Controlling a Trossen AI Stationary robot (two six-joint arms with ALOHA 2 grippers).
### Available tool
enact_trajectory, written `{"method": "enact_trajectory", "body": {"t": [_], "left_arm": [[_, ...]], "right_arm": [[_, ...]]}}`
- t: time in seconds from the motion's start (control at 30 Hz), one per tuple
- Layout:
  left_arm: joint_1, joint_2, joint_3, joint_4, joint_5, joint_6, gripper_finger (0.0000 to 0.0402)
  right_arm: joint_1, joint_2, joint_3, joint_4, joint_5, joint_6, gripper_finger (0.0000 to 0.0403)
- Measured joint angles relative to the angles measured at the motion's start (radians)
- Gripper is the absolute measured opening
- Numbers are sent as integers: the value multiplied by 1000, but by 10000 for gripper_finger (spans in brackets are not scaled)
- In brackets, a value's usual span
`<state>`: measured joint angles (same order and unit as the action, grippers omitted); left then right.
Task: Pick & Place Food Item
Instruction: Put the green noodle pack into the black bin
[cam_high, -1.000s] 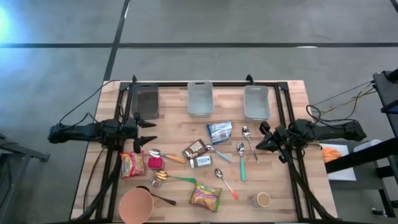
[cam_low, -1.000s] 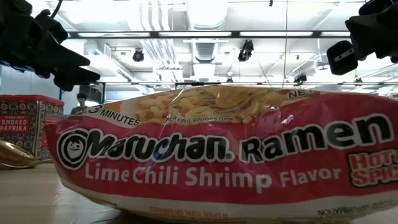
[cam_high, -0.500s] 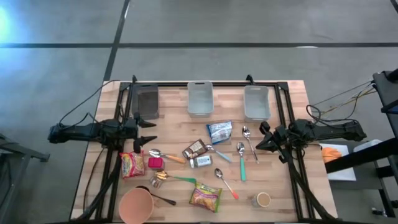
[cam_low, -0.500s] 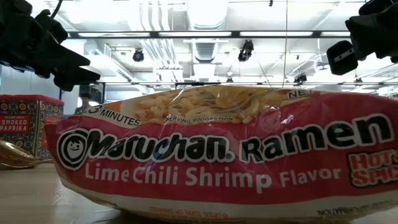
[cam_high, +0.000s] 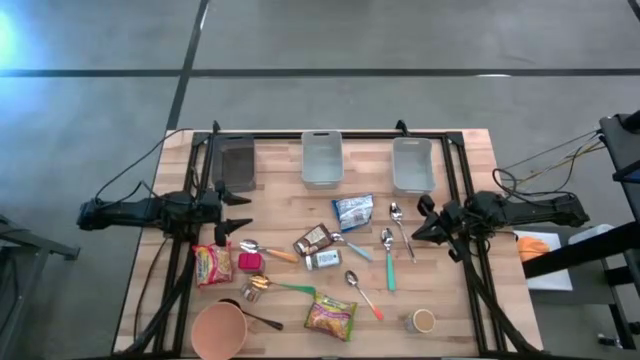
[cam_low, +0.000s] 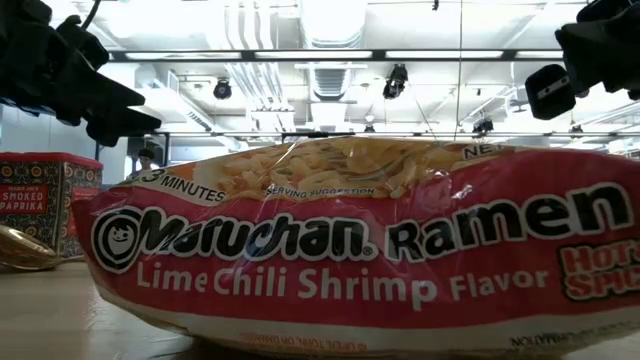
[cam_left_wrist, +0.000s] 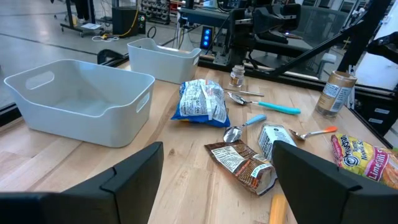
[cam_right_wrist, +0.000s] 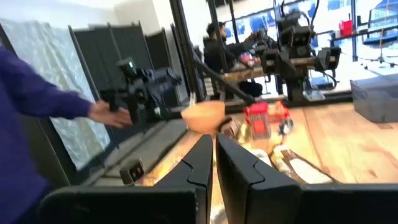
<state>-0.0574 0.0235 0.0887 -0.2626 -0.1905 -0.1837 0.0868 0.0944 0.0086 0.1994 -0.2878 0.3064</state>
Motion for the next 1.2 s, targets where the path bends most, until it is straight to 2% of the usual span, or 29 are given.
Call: {"method": "enact_trajectory", "body": {"t": [0.07, 0.23, 0.33, 0.43, 0.53, 0.6, 0.7, 0.8, 0.9, 1.07, 1.2], "left_arm": [[0, 0, 0, 0, -1, 20, 302], [0, 0, 0, 0, -11, 202, 302], [0, 0, 0, 0, -11, 201, 302], [0, 0, 0, 11, -14, 184, 302], [0, 1, -8, 140, -19, 174, 302], [0, -1, 3, 249, -19, 148, 302], [0, 7, 55, 270, -19, 108, 302], [0, 40, 131, 271, -27, 59, 302], [0, 119, 225, 225, -29, 44, 302], [0, 330, 414, 104, -29, 4, 302], [0, 510, 546, -6, -26, -64, 302]], "right_arm": [[0, 0, 0, 39, 0, 25, 20], [0, 0, 0, 138, 3, 34, 20], [0, 0, 0, 186, 26, 34, 20], [0, 0, 0, 223, 109, 58, 20], [0, 0, 0, 254, 206, 120, 20], [0, 0, 1, 261, 220, 144, 20], [0, 4, 38, 227, 215, 143, 20], [0, 19, 125, 164, 215, 142, 20], [0, 53, 266, 0, 213, 103, 20], [0, 168, 534, -355, 243, 91, 20], [0, 279, 681, -514, 265, 98, 20]]}}
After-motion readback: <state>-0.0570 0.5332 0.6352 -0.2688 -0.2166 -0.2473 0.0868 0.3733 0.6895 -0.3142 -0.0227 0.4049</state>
